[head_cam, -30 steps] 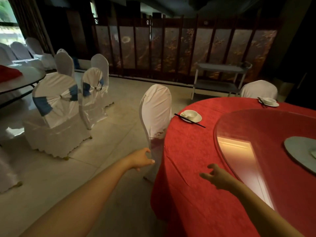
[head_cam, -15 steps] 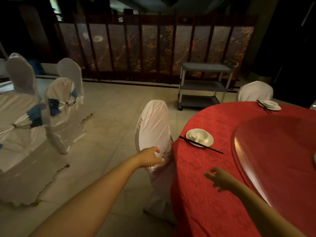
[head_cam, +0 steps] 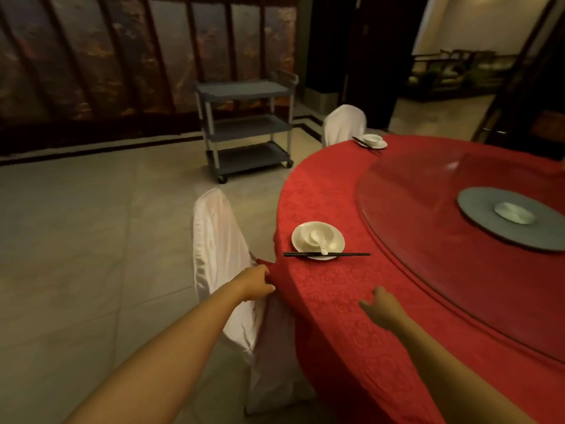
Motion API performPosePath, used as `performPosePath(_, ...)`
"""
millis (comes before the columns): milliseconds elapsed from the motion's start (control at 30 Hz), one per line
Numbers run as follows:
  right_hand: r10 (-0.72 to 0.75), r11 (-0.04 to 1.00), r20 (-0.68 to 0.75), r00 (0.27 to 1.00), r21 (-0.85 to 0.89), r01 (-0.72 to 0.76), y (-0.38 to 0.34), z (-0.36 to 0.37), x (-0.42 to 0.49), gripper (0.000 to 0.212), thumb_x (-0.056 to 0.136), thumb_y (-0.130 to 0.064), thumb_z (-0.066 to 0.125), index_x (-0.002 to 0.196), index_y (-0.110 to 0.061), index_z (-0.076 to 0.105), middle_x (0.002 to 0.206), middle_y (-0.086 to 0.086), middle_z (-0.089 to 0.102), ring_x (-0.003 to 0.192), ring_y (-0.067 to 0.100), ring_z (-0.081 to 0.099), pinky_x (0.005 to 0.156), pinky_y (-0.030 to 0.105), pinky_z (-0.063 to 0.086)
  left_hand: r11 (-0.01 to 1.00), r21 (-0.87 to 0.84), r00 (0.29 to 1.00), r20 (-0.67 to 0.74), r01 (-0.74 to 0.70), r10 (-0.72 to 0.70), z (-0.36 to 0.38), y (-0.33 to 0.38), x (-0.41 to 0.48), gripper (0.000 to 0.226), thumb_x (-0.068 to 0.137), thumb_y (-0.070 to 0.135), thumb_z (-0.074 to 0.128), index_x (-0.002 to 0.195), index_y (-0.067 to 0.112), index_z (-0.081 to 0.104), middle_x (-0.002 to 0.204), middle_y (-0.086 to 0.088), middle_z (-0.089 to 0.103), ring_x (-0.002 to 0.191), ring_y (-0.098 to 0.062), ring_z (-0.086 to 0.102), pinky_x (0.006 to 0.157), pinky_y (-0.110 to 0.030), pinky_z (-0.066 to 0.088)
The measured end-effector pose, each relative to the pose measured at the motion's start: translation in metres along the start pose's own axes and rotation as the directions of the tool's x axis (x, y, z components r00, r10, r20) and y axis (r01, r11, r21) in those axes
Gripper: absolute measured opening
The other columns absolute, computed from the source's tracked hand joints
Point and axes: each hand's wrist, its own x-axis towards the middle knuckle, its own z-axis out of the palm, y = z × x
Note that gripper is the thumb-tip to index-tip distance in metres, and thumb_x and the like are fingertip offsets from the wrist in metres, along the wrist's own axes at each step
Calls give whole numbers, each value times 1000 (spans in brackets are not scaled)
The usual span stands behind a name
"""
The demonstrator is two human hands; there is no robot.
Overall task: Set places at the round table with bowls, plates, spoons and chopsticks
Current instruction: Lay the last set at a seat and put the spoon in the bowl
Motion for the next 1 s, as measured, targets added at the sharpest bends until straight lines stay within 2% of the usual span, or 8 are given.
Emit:
performPosePath(167,140,986,-77,987,102,-132,-28,35,21,62,92,-32,51,139,2,28,140,24,38,127,38,42,104,41,38,973,130,981,69,-188,180,-7,-4,72,52,87,28,59,133,9,44,135,-12,53,119,-28,54,100,-37,44)
performPosePath(367,199,935,-56,978,309,-172,-65,58,81,52,92,-29,53,132,1,39,131,21,51,118,33,53,96,36,43,940,227,963,151,-254,224,-34,-6,166,49,88,32,58,128,6,46,130,-15,53,117,-29,54,97,-36,45)
performPosePath(433,238,873,-1,971,438,-214,-75,61,96,44,92,-26,52,127,0,44,114,20,61,92,30,64,78,35,51,942,220,962,160,-255,222,-47,-6,192,48,88,31,58,128,6,47,128,-15,56,115,-29,55,94,-34,45)
performPosePath(500,279,765,63,958,589,-262,-85,63,108,33,94,-20,50,120,1,46,92,17,62,61,21,59,52,30,49,945,201,958,177,-259,225,-59,-4,217,48,88,30,58,128,6,47,129,-16,57,116,-30,56,94,-33,45)
performPosePath(533,293,708,86,952,650,-277,-88,66,112,26,95,-16,48,115,1,47,84,15,60,55,19,55,47,28,47,942,206,956,188,-264,226,-64,-2,229,46,88,30,57,127,5,48,129,-17,56,116,-30,56,93,-32,45)
performPosePath(667,349,488,128,928,821,-297,-100,73,128,7,98,-7,36,100,-5,43,67,10,52,48,20,52,40,25,44,908,280,938,240,-312,249,-76,20,278,51,92,30,51,137,8,40,138,-14,49,120,-29,55,89,-29,47)
performPosePath(800,446,325,110,888,905,-275,-103,72,140,11,99,-5,33,97,-5,44,65,13,54,40,18,52,35,24,44,869,283,899,291,-406,326,-70,49,332,53,94,26,46,142,8,34,147,-12,42,132,-25,44,103,-27,37)
performPosePath(1000,533,265,62,844,935,-237,-112,77,150,15,99,-9,34,96,-8,49,66,11,60,42,17,55,41,25,46,814,260,822,412,-520,393,-44,76,399,49,95,16,40,143,10,33,149,-11,39,133,-24,42,105,-28,37)
